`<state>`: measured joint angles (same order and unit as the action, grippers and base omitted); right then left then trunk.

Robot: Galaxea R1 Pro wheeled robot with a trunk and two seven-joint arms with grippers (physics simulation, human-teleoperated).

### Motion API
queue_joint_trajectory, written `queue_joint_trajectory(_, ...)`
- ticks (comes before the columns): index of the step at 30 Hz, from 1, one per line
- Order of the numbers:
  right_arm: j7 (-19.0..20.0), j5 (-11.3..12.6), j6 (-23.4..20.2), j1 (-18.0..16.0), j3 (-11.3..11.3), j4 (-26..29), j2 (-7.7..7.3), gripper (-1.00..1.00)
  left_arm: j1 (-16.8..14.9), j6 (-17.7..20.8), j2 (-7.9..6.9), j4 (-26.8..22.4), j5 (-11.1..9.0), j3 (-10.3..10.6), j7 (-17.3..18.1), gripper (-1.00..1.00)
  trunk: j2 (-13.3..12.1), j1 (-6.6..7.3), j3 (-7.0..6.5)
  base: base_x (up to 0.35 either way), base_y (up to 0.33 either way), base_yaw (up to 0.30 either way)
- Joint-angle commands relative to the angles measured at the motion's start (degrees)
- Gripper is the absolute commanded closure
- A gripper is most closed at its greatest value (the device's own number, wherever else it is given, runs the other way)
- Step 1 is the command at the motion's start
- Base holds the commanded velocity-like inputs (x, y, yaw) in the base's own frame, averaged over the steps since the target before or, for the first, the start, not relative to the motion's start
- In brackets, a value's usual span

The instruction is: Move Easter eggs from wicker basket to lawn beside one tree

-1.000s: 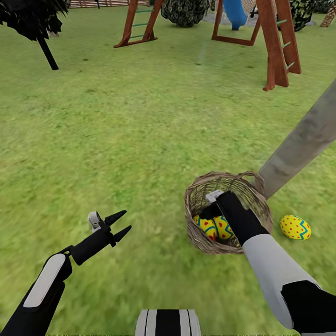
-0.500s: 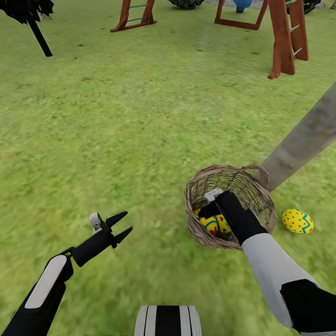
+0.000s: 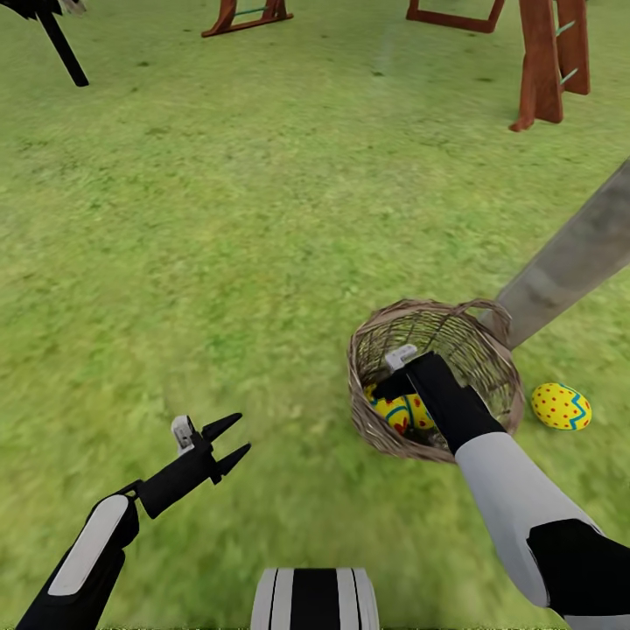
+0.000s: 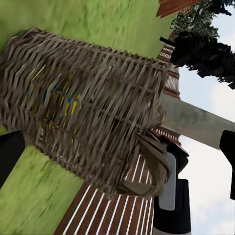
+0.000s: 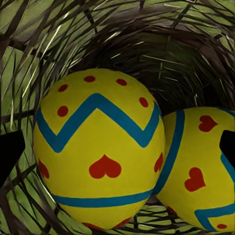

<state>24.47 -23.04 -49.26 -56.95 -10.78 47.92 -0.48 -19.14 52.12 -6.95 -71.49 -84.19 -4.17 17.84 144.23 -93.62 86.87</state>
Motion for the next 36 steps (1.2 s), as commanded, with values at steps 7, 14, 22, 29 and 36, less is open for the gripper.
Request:
queue_joint_trajectory(7,0.5,-0.6,-0.2,0.0,-0.2,0.0,-0.05,-1.0,0.0,0.3,0.01,0.0,0.2,-0.1,0.3,-1.0,0.1,-0.17,1.59,0.0,0.0,0.0)
queue_joint_trajectory(14,0.5,-0.6,-0.4,-0.1,-0.1,0.1,-0.06,-1.0,0.0,0.3,0.01,0.0,0.2,-0.1,0.3,-1.0,0.2,-0.32,2.92,0.0,0.0,0.0)
queue_joint_trajectory(22,0.6,-0.6,-0.7,-0.1,-0.1,0.1,-0.05,-1.0,0.0,0.3,0.01,0.0,0.1,-0.1,0.3,-1.0,0.2,-0.4,3.59,0.0,0.0,0.0)
queue_joint_trajectory(29,0.7,-0.6,-0.7,-0.1,-0.1,0.1,-0.05,-1.0,0.0,0.3,0.01,0.0,0.1,-0.1,0.3,-1.0,0.3,-0.45,4.03,0.0,0.0,0.0)
queue_joint_trajectory(36,0.9,-0.6,-0.8,-0.1,-0.1,0.1,0.03,-1.0,0.0,0.3,0.01,0.1,0.1,-0.1,0.3,-1.0,0.3,-0.58,5.14,0.0,0.0,0.0)
